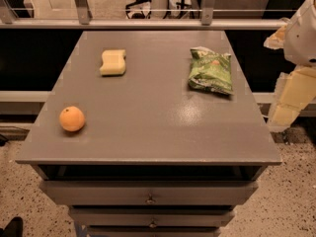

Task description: Pick green jalapeno chip bag

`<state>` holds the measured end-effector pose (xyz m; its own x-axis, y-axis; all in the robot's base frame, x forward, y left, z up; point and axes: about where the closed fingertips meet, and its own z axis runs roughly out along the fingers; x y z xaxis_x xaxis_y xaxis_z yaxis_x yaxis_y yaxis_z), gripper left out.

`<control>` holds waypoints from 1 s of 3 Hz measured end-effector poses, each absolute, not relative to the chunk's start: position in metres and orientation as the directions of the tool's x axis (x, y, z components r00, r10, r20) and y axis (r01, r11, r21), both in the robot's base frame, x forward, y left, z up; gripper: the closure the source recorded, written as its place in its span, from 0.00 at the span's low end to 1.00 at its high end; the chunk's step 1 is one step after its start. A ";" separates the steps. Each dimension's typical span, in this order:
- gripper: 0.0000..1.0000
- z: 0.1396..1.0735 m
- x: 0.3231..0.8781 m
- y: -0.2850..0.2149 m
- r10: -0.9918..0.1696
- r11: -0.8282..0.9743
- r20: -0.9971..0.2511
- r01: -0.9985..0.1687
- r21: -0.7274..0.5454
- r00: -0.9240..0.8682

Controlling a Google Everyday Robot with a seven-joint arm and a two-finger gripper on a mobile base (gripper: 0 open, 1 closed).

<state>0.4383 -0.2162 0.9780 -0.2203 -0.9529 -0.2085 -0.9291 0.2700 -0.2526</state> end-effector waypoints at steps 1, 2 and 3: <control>0.00 0.978 0.438 -0.216 -0.953 0.270 -0.209 -0.929 -0.253 -0.220; 0.00 0.971 0.450 -0.214 -0.946 0.278 -0.244 -0.921 -0.274 -0.213; 0.00 0.952 0.484 -0.208 -0.929 0.296 -0.313 -0.905 -0.305 -0.198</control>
Offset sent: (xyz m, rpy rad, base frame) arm 0.0400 0.0064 -0.0267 0.0991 -0.0865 0.0003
